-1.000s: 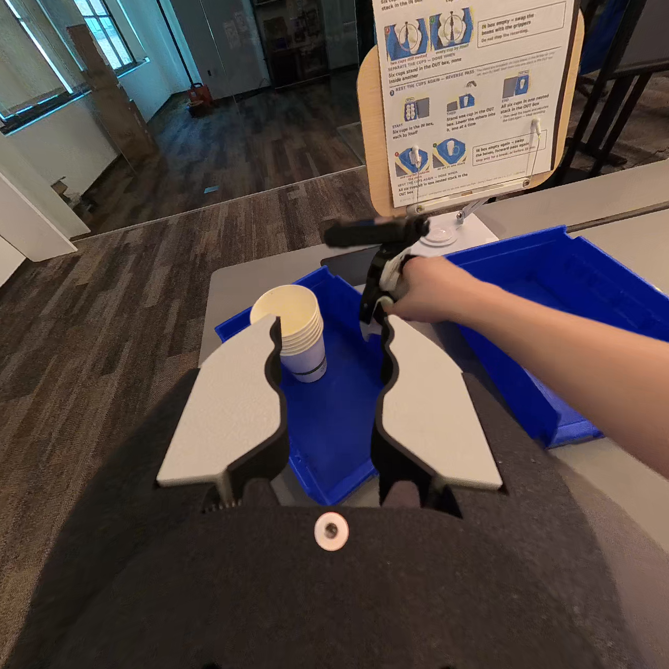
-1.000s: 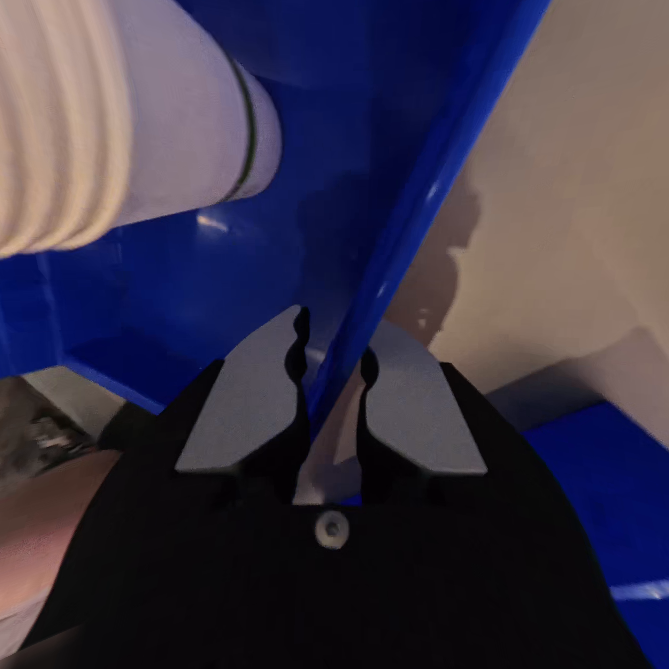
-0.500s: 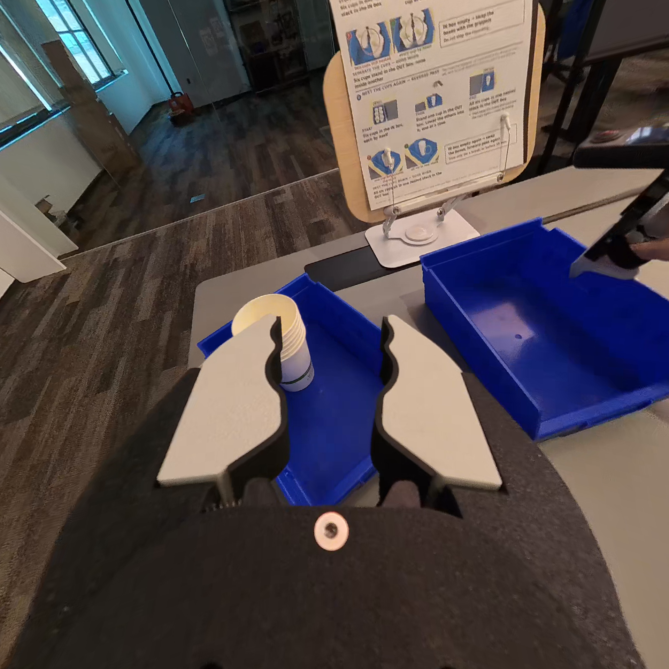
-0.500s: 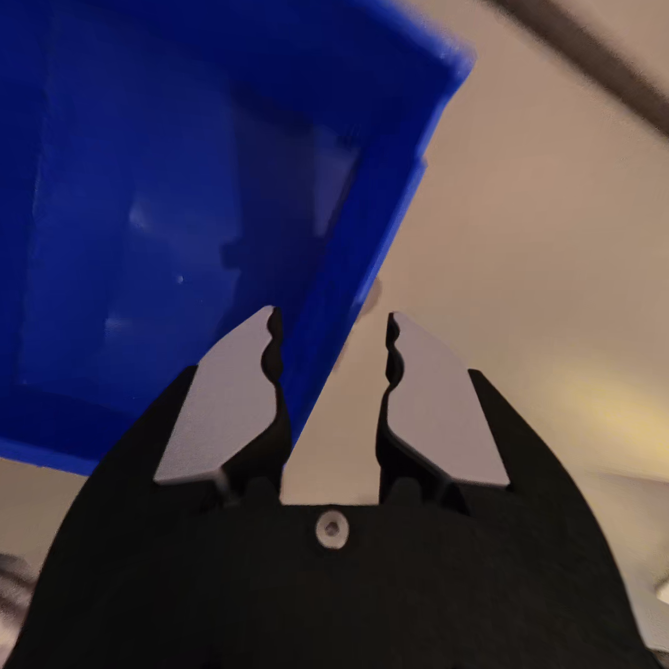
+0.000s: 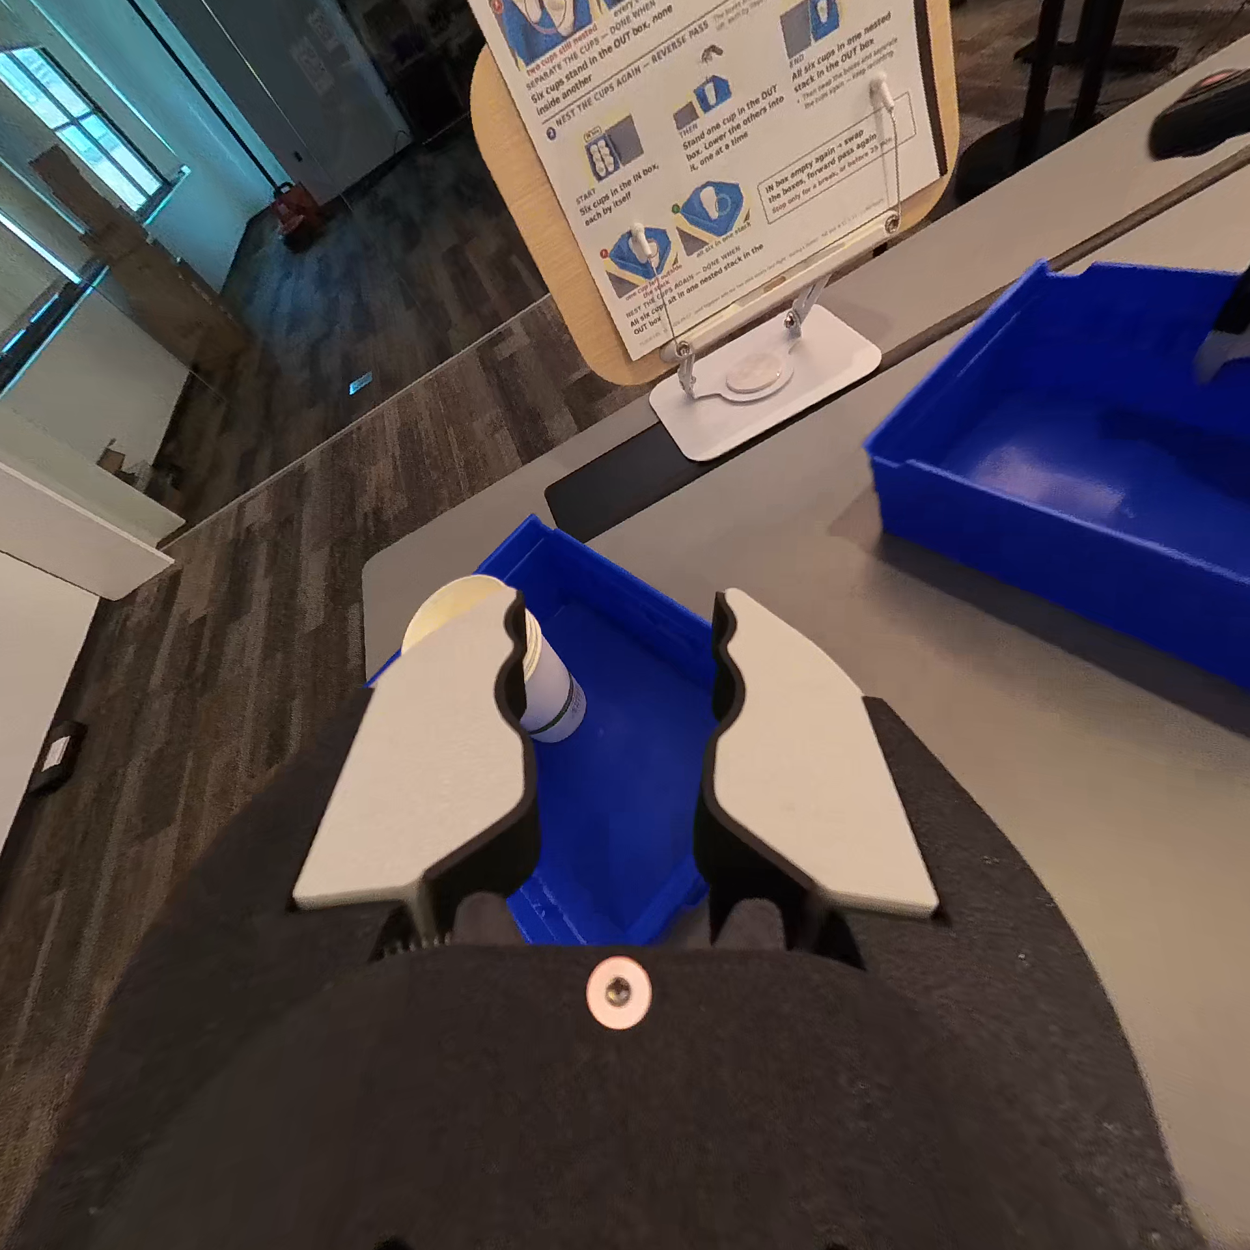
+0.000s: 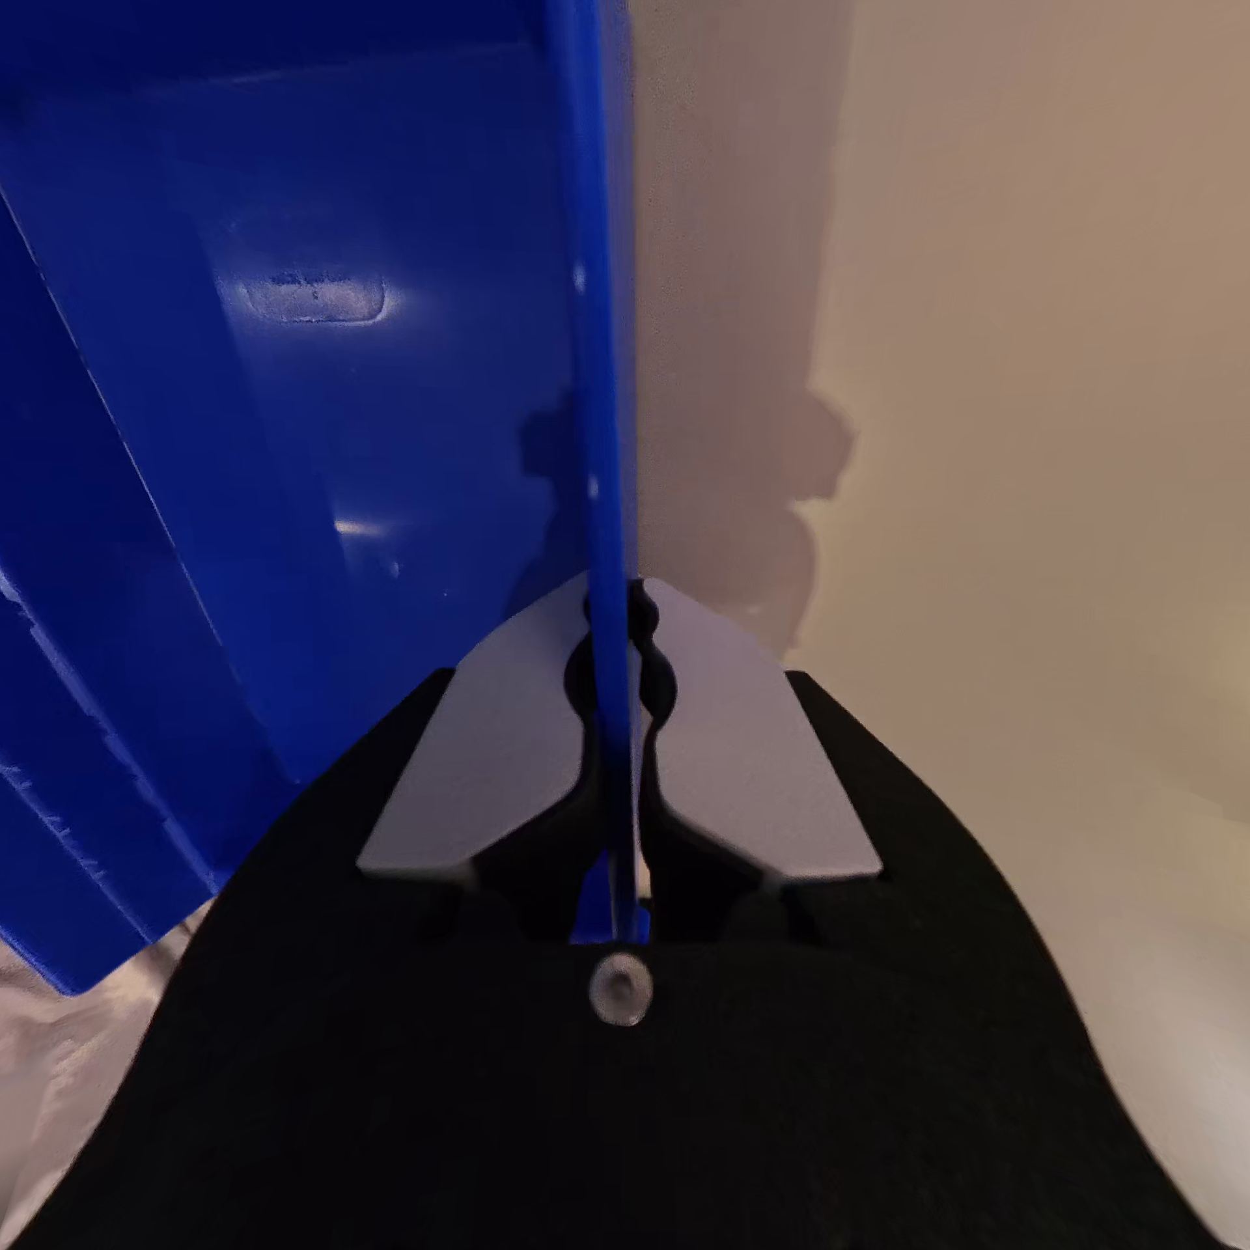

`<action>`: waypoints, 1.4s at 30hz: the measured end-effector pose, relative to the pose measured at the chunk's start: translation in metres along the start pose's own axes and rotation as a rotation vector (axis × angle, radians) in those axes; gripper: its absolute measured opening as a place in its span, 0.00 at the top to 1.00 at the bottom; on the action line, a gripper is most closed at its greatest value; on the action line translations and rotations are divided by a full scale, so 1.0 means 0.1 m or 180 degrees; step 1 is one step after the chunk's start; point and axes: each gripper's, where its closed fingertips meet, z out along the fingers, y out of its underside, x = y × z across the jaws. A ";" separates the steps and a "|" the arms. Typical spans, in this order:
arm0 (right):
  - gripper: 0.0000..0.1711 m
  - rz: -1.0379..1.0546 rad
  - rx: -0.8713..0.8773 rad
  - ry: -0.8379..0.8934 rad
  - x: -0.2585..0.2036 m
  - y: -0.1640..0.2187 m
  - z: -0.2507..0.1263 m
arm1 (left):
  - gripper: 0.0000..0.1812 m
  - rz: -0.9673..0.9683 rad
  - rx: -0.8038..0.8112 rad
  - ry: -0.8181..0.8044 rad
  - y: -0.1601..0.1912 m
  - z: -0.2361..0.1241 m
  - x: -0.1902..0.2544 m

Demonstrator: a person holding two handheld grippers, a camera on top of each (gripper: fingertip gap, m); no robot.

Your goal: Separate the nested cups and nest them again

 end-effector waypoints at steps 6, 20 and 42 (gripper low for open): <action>0.97 0.0399 0.0125 0.0068 0.88 0.28 -0.18 | 0.71 0.0154 -0.0013 -0.0002 -0.06 0.07 0.10; 0.97 0.0928 0.0387 0.0083 2.03 0.70 -0.41 | 0.71 0.0069 -0.0249 -0.0271 -0.03 0.27 -0.01; 0.69 -0.0498 0.4932 0.0583 0.99 0.14 -2.87 | 0.65 -0.0293 -0.0082 -0.1566 0.01 0.11 -0.65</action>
